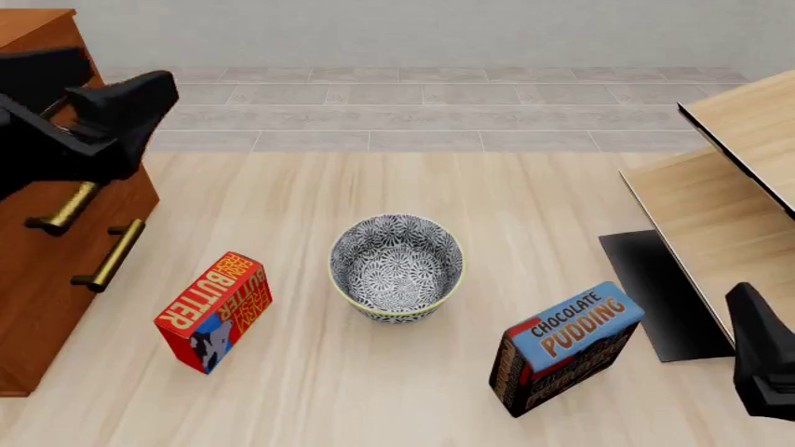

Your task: Close the top drawer of the cabinet and put the bowl on top of it.

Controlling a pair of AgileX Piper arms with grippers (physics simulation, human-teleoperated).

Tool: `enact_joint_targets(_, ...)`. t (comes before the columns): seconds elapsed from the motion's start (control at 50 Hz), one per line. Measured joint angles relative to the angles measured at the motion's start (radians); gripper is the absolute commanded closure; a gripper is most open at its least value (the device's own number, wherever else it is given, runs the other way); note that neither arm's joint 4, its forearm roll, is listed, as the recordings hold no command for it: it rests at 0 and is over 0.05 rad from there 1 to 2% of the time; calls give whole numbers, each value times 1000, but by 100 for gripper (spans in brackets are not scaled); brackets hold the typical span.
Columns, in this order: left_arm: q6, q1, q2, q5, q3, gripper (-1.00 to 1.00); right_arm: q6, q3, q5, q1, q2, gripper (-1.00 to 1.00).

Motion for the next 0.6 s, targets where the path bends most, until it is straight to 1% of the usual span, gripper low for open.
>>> enact_joint_targets(0.28,30,-36,172,64,-112,-100,-3,1,-1,1,0,-100)
enact_joint_targets(0.42,19,-46,248,100,-173,-100,-3,0,0,0,-1,-100)
enact_joint_targets(0.6,-3,-52,320,130,-223,-100,-3,0,0,0,-2,-100)
